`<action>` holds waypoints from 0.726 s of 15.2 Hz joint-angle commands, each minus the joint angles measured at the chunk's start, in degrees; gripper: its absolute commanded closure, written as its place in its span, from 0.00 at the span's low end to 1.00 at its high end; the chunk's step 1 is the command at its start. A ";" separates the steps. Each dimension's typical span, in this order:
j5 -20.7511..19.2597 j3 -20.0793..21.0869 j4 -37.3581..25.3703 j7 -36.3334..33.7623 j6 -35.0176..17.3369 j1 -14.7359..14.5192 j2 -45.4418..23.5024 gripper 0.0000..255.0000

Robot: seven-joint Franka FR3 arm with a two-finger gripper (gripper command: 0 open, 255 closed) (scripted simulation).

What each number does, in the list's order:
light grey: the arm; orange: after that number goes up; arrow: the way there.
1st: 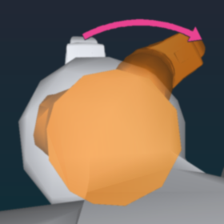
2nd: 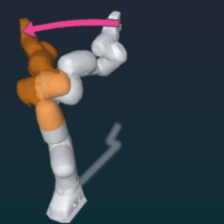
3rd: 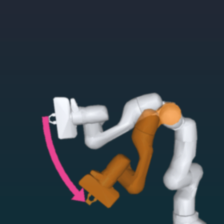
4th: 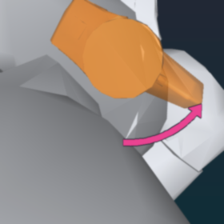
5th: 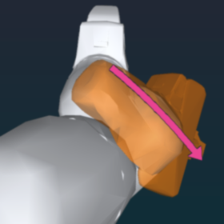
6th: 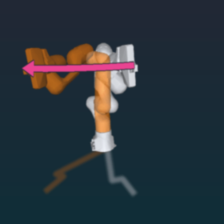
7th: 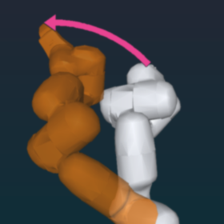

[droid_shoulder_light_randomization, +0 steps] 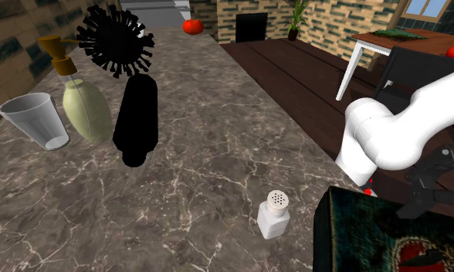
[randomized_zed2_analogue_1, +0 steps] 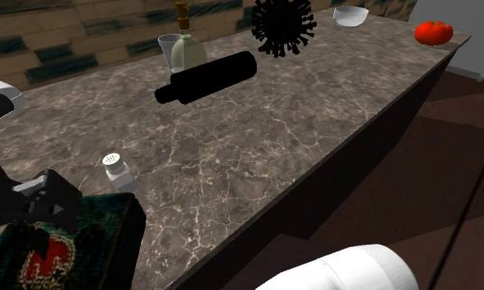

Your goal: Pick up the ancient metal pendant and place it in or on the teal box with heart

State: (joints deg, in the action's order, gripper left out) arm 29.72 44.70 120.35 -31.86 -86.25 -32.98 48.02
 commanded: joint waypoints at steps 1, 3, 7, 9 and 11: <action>-0.57 -0.54 -2.13 -0.31 1.59 0.29 -0.61 0.00; -1.67 -1.45 -6.63 -1.00 4.78 0.95 -2.06 0.00; -2.09 -1.73 -8.49 -1.29 6.04 1.23 -2.70 0.00; -2.09 -1.73 -8.49 -1.29 6.04 1.23 -2.71 0.00; -2.09 -1.73 -8.49 -1.29 6.04 1.23 -2.71 0.00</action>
State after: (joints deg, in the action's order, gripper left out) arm 27.64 42.97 111.89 -33.14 -80.24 -31.75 45.33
